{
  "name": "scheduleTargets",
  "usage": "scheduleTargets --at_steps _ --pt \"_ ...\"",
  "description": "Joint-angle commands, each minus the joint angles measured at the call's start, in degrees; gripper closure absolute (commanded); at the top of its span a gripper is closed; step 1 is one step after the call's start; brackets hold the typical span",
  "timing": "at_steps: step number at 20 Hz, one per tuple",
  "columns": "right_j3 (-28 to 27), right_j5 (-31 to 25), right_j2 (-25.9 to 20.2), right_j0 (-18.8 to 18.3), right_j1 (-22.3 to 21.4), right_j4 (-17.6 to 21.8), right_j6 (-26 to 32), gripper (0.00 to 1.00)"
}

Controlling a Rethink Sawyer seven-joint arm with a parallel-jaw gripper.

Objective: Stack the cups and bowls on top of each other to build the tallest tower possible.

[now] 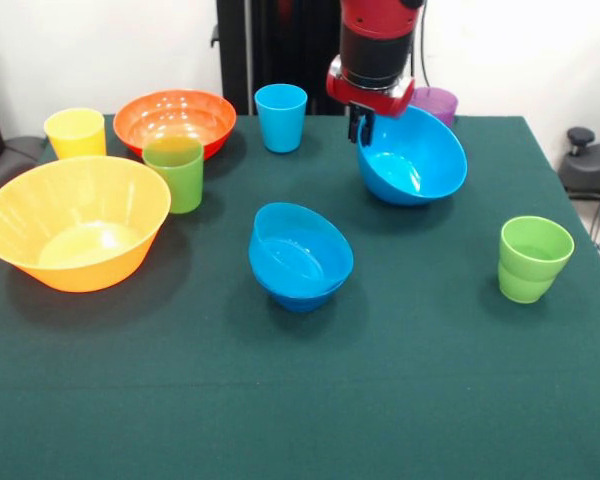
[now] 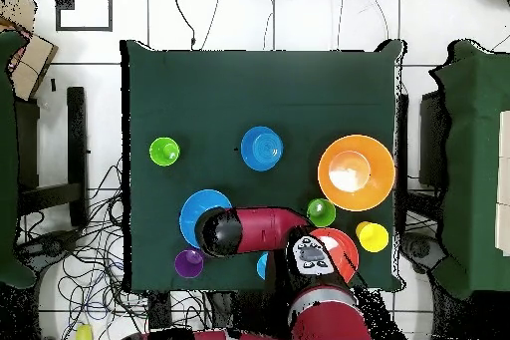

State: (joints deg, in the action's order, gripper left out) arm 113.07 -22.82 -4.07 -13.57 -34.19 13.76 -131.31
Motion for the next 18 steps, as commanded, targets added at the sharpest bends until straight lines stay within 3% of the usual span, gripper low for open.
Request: scheduleTargets --at_steps 1,9,18 --pt "2.9 6.0 -3.9 -2.6 -1.9 6.2 2.8 1.00" --pt "2.2 7.6 -2.5 -0.7 -1.3 7.8 -0.2 1.00" --pt "0.6 3.8 -5.8 -2.2 -3.4 5.1 0.6 1.00"
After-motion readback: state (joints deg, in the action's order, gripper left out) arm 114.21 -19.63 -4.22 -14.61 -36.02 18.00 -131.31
